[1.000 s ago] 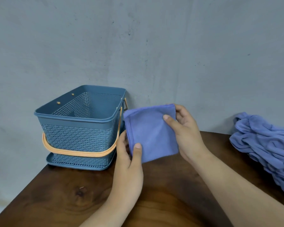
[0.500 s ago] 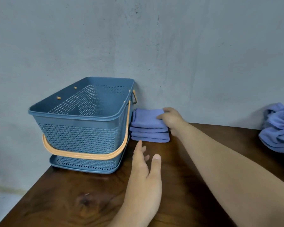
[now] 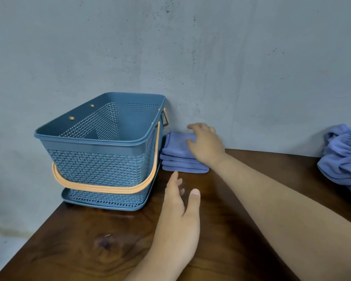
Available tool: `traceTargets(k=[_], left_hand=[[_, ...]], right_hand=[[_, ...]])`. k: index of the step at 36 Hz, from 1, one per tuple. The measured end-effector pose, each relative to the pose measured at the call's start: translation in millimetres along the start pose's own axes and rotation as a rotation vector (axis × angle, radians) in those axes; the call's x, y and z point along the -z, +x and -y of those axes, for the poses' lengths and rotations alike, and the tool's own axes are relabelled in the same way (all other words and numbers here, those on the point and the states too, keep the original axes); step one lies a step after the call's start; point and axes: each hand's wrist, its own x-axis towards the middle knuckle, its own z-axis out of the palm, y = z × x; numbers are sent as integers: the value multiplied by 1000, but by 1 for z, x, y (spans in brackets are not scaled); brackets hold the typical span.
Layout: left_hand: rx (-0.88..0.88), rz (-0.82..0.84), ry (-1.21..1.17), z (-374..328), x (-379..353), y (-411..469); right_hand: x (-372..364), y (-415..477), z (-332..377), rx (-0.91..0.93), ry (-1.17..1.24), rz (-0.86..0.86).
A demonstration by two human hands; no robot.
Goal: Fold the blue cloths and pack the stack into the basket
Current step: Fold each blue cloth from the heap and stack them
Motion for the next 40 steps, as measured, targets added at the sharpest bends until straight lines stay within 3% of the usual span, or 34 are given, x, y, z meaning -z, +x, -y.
traceTargets(k=[3, 6, 15, 24, 32, 40], left_hand=[[-7, 18, 14, 0, 0, 0], [-15, 22, 26, 1, 0, 0], [-29, 54, 60, 1, 2, -1], [-156, 90, 169, -1, 0, -10], [-436, 299, 411, -18, -11, -39], [-509, 353, 612, -16, -14, -41]], right_hand=[[-4, 3, 14, 207, -95, 164], [-20, 0, 15, 214, -244, 374], [-15, -9, 18, 141, -227, 451], [69, -136, -15, 113, -117, 326], [155, -273, -76, -3, -147, 248], [183, -329, -113, -70, -48, 58]])
